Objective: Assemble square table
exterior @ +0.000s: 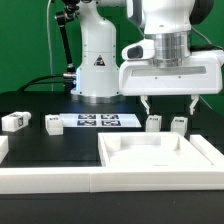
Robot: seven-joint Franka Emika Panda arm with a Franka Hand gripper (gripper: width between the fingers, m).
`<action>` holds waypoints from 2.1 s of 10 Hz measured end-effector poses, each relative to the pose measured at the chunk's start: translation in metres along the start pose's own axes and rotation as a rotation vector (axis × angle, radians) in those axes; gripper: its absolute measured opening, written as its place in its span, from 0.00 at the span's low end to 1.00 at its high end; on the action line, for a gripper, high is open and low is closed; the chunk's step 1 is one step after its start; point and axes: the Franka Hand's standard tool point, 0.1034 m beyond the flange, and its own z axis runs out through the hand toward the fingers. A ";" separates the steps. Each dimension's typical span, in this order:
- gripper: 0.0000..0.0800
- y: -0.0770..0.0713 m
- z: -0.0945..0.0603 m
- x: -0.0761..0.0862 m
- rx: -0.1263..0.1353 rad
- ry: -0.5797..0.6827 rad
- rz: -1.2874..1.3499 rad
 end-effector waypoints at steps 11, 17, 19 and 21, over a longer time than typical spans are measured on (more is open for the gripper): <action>0.81 -0.017 0.003 -0.009 -0.016 -0.303 -0.109; 0.81 -0.018 0.009 -0.012 -0.056 -0.641 -0.112; 0.81 -0.008 0.011 -0.019 -0.084 -0.797 -0.117; 0.81 -0.008 0.015 -0.018 -0.098 -0.916 -0.118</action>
Offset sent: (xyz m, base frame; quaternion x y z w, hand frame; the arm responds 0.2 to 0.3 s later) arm 0.0000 0.0000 0.0000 0.0000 -0.0650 0.0000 0.9979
